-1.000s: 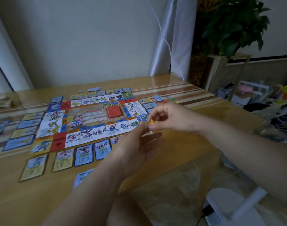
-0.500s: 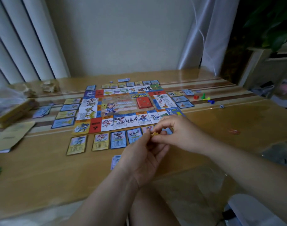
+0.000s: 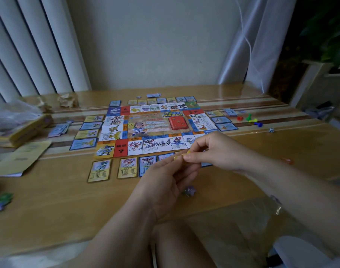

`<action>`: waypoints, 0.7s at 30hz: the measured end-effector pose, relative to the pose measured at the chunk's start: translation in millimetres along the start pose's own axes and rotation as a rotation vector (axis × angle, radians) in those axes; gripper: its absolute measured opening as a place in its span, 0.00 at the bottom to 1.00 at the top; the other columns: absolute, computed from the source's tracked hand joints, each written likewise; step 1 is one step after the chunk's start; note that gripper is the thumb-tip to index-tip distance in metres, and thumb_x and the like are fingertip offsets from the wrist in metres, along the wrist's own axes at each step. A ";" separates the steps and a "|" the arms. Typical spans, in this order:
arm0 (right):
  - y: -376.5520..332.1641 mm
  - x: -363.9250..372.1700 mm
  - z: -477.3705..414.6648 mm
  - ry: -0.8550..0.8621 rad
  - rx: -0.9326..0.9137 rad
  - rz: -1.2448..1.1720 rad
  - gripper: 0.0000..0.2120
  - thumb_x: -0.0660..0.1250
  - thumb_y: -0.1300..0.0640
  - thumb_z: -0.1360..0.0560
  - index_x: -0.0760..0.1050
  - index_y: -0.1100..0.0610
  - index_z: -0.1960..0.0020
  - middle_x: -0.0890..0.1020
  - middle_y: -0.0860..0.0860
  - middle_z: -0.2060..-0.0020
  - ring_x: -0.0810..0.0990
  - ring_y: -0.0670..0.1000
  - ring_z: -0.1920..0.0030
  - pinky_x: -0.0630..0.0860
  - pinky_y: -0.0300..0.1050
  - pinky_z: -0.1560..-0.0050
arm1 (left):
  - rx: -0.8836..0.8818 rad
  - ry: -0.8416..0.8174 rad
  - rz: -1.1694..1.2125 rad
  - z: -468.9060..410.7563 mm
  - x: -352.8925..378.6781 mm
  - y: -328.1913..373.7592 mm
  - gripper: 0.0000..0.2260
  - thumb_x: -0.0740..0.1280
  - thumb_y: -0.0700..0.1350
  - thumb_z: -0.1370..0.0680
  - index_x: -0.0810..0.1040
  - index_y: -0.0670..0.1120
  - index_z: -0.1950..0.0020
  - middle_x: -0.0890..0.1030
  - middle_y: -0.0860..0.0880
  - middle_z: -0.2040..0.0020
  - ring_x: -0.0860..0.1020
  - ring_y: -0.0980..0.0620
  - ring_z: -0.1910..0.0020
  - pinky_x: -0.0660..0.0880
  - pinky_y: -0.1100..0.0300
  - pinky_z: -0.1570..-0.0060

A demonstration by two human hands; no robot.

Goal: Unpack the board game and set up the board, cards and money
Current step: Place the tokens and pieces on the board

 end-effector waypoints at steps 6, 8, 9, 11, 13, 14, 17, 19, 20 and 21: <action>6.2 -1.4 5.5 -0.033 0.017 -0.135 0.06 0.66 0.53 0.23 0.82 0.51 0.52 0.80 0.35 0.70 0.76 0.32 0.65 0.69 0.33 0.57 | 0.116 0.089 -0.002 0.5 -21.7 23.9 0.09 0.57 0.37 0.19 0.77 0.39 0.47 0.85 0.44 0.58 0.84 0.53 0.61 0.80 0.61 0.58; 15.1 10.7 9.0 -0.124 0.046 -0.055 0.04 0.68 0.55 0.25 0.82 0.50 0.52 0.83 0.40 0.64 0.78 0.37 0.60 0.73 0.37 0.51 | 0.152 0.116 0.005 1.6 -29.9 34.2 0.08 0.57 0.37 0.19 0.76 0.40 0.48 0.85 0.45 0.60 0.84 0.53 0.62 0.81 0.61 0.58; 19.1 18.7 11.2 -0.173 0.054 0.004 0.04 0.70 0.55 0.27 0.81 0.49 0.53 0.84 0.43 0.60 0.80 0.40 0.56 0.74 0.39 0.48 | 0.161 0.120 0.005 2.1 -32.0 37.7 0.08 0.57 0.37 0.19 0.76 0.40 0.49 0.85 0.45 0.60 0.84 0.53 0.62 0.81 0.61 0.58; 22.8 31.6 14.9 -0.238 0.058 0.076 0.06 0.73 0.56 0.29 0.78 0.47 0.55 0.83 0.44 0.63 0.80 0.39 0.59 0.74 0.38 0.52 | 0.166 0.119 0.003 2.7 -32.6 41.0 0.08 0.58 0.36 0.19 0.77 0.39 0.48 0.85 0.45 0.59 0.84 0.53 0.62 0.81 0.61 0.58; 22.5 38.1 17.0 -0.266 0.051 0.101 0.10 0.74 0.57 0.30 0.74 0.48 0.56 0.82 0.43 0.69 0.77 0.38 0.67 0.72 0.37 0.58 | 0.160 0.128 0.011 2.3 -33.7 40.0 0.07 0.60 0.36 0.20 0.77 0.39 0.48 0.85 0.44 0.58 0.84 0.53 0.62 0.81 0.62 0.59; 23.6 40.1 17.5 -0.284 0.053 0.121 0.11 0.75 0.56 0.30 0.73 0.48 0.57 0.82 0.43 0.69 0.77 0.38 0.68 0.71 0.38 0.59 | 0.156 0.137 0.021 1.6 -34.8 38.4 0.07 0.60 0.36 0.20 0.77 0.39 0.48 0.85 0.44 0.58 0.84 0.53 0.62 0.81 0.63 0.61; 27.6 44.0 18.9 -0.332 0.069 0.206 0.11 0.75 0.55 0.31 0.73 0.48 0.56 0.81 0.46 0.66 0.75 0.40 0.68 0.72 0.40 0.60 | 0.134 0.162 0.054 -1.6 -37.6 31.1 0.06 0.62 0.36 0.21 0.78 0.38 0.50 0.85 0.43 0.58 0.84 0.52 0.61 0.81 0.64 0.64; 28.6 41.3 18.3 -0.318 0.075 0.238 0.11 0.75 0.54 0.31 0.73 0.48 0.56 0.80 0.46 0.65 0.75 0.40 0.68 0.72 0.39 0.61 | 0.108 0.165 0.061 -4.1 -37.6 25.5 0.05 0.63 0.36 0.22 0.78 0.38 0.49 0.85 0.43 0.58 0.84 0.51 0.60 0.80 0.64 0.65; 27.4 37.5 17.4 -0.295 0.068 0.242 0.11 0.75 0.54 0.31 0.73 0.48 0.56 0.80 0.45 0.65 0.74 0.38 0.69 0.71 0.36 0.63 | 0.097 0.164 0.063 -4.9 -36.7 23.5 0.05 0.63 0.37 0.22 0.78 0.39 0.49 0.85 0.43 0.58 0.84 0.51 0.60 0.80 0.64 0.65; 24.8 31.6 16.0 -0.257 0.054 0.243 0.10 0.75 0.54 0.31 0.74 0.48 0.55 0.79 0.45 0.64 0.73 0.36 0.71 0.69 0.32 0.65 | 0.088 0.163 0.063 -5.7 -35.4 22.2 0.05 0.63 0.37 0.22 0.78 0.39 0.49 0.85 0.44 0.58 0.84 0.52 0.60 0.80 0.64 0.65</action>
Point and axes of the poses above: each hand's wrist, its own z-axis away from the middle knuckle, its own x-axis out of the palm, y = z × x, the point moved 10 cm from there along -z, towards the middle knuckle
